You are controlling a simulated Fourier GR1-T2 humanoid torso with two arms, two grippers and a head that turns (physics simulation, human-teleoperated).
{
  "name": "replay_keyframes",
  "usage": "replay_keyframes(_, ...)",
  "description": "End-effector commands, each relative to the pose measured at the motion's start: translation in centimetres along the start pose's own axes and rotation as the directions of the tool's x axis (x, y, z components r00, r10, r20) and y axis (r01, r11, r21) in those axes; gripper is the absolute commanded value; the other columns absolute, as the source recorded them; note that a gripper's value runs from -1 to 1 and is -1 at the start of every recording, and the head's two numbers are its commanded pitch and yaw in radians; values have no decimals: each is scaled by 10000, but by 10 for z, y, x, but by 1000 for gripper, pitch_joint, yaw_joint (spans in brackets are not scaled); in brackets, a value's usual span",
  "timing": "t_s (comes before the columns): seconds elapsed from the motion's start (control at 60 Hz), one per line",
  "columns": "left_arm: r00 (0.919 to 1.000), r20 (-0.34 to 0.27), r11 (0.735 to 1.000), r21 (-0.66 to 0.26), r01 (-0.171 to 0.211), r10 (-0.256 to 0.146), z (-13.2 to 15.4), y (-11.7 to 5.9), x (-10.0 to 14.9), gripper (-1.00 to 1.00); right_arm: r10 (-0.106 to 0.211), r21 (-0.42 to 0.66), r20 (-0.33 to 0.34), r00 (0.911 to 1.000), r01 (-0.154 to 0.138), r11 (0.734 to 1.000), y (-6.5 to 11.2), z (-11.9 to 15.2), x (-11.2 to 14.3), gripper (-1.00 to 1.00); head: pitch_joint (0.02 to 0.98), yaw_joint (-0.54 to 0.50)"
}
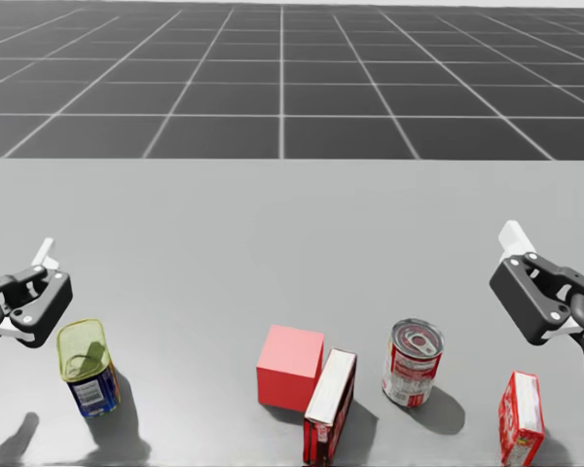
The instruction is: Find the red cube and pick it up.
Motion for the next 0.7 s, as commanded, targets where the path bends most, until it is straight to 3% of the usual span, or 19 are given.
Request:
replay_keyframes(0.017, 10000, -21, 10000, -22, 51, -51, 0, -1, -1, -1000, 9, 20, 11, 10000, -9, 10000, 1, 1, 0, -1000, 670, -18)
replay_keyframes(0.2, 10000, -14, 10000, -46, 31, -31, 0, -1, -1, -1000, 27, 21, -17, 10000, -27, 10000, 2, 1, 0, -1000, 770, -19)
replay_keyframes(0.467, 9999, -114, 9999, -140, -99, 97, 0, -3, 1, -1000, 34, 29, -24, 10000, -33, 10000, 2, 1, 1, -1000, 814, -16)
replay_keyframes(0.55, 9975, -642, 9978, -570, -344, 307, 3, -7, 2, -1000, 22, 11, -22, 10000, -22, 10000, 2, 1, 1, -1000, 819, -15)
replay_keyframes(0.617, 9914, -1127, 9935, -851, -762, 664, 9, -10, 7, -1000, 44, -36, -16, 10000, -44, 10000, 1, 1, 1, -1000, 823, -16)
replay_keyframes(0.683, 9893, -1216, 9842, -1478, -980, 803, 23, -15, 17, -1000, 21, -107, -36, 10000, -21, 9999, 0, 0, 0, -1000, 825, -20)
replay_keyframes(0.7, 9902, -1201, 9850, -1480, -888, 712, 26, -16, 18, -1000, 12, -110, -38, 10000, -12, 9999, 0, 0, 0, -1000, 825, -21)
